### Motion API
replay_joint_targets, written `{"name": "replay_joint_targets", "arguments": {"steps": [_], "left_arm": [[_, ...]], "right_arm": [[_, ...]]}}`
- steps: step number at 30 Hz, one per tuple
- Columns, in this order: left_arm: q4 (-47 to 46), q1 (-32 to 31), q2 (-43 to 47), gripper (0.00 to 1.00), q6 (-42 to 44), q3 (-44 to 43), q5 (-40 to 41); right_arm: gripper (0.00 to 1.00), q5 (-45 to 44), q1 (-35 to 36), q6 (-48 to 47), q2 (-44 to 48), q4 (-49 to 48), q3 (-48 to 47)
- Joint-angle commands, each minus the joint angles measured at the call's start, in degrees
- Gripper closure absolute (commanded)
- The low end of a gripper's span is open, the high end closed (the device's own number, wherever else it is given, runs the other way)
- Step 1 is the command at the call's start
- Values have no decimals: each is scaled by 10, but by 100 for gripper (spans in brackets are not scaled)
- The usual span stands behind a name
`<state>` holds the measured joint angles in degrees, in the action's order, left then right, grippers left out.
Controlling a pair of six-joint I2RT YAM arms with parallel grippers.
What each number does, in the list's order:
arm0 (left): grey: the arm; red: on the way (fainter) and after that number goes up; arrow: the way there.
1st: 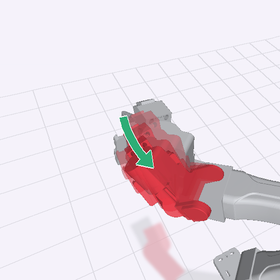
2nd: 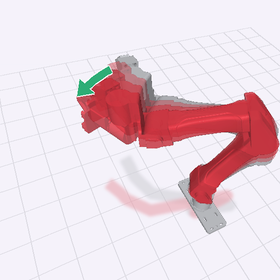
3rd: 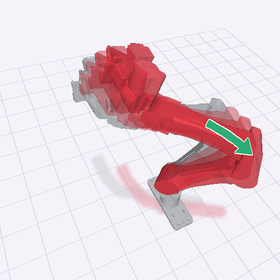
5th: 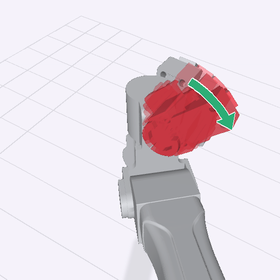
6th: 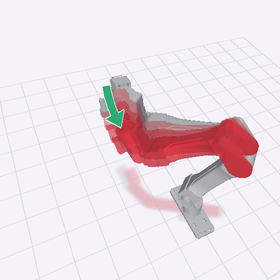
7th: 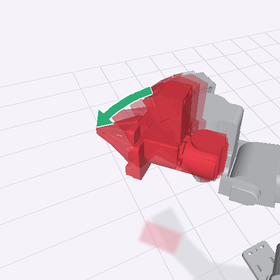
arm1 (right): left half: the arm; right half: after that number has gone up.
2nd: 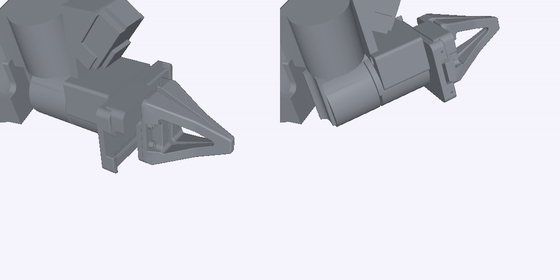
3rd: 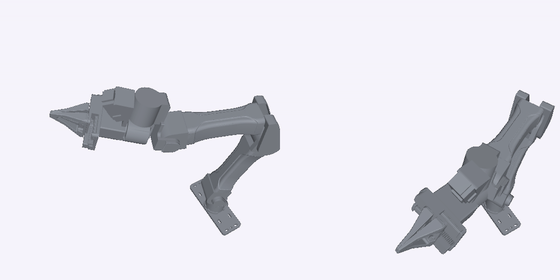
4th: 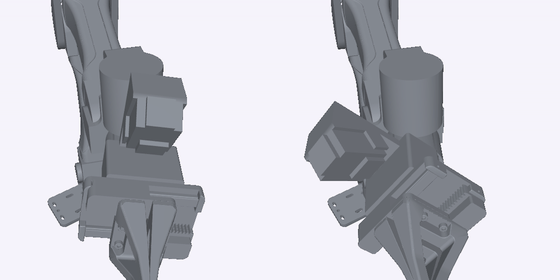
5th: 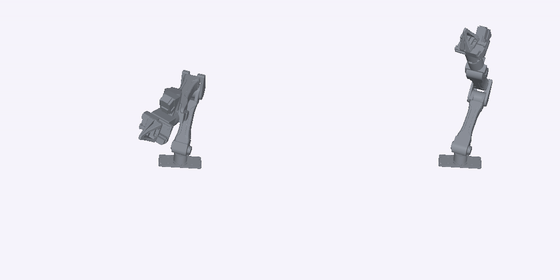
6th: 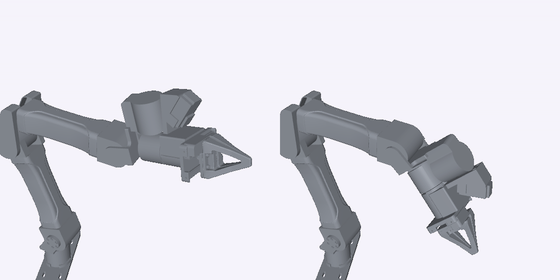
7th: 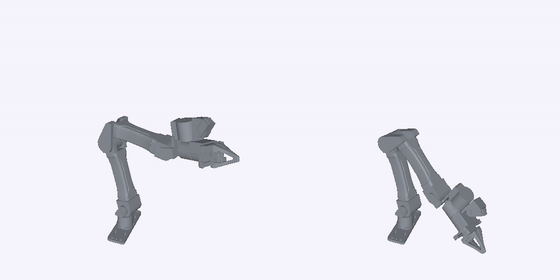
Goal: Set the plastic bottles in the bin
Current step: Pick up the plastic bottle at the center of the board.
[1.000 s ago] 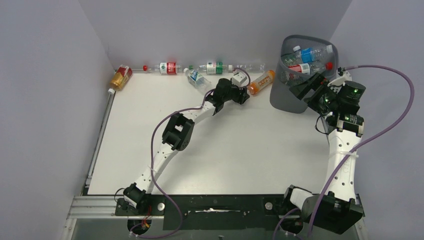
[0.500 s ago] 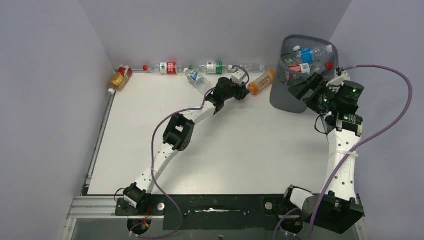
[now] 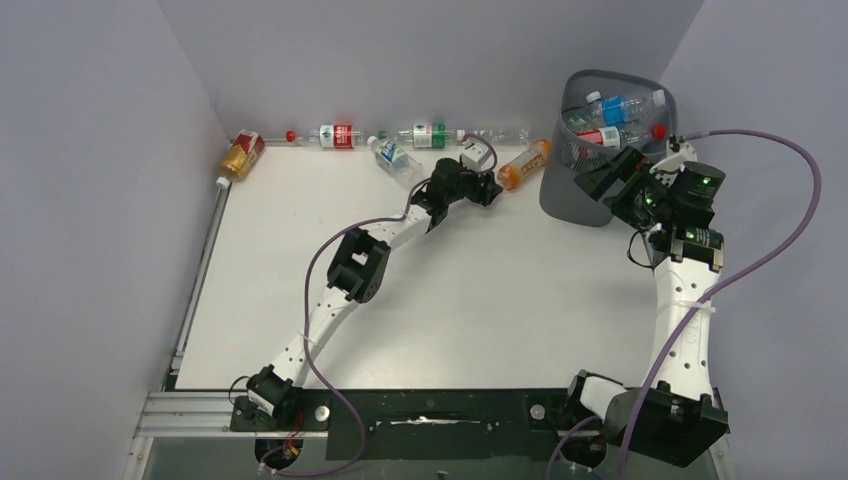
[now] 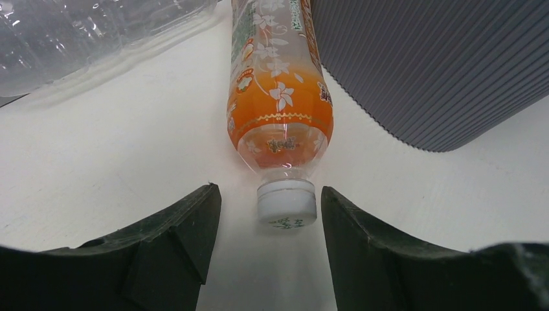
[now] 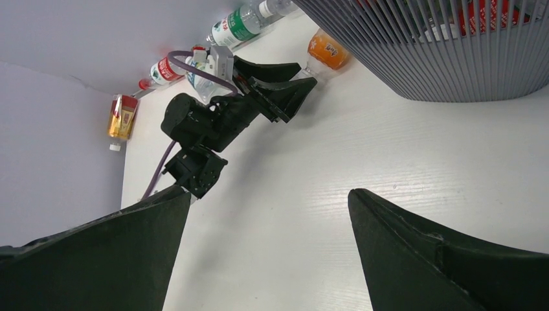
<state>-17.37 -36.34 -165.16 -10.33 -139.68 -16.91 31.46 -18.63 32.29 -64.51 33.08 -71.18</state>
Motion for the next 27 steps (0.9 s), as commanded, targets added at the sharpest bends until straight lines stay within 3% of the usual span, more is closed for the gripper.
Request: {"name": "replay_joint_targets", "arguments": {"steps": [1,16,27], "left_arm": [[-47,2,4,43,-3,-20,-2],[-34,2,2,72,-12,-21,-22],[-102,10,157,79,3,243,-21]], "right_arm": [[1,-3,4,-6,-2,-29,9],[1,1,4,-6,-6,-36,18],[1,12,7,6,1,-49,29]]}}
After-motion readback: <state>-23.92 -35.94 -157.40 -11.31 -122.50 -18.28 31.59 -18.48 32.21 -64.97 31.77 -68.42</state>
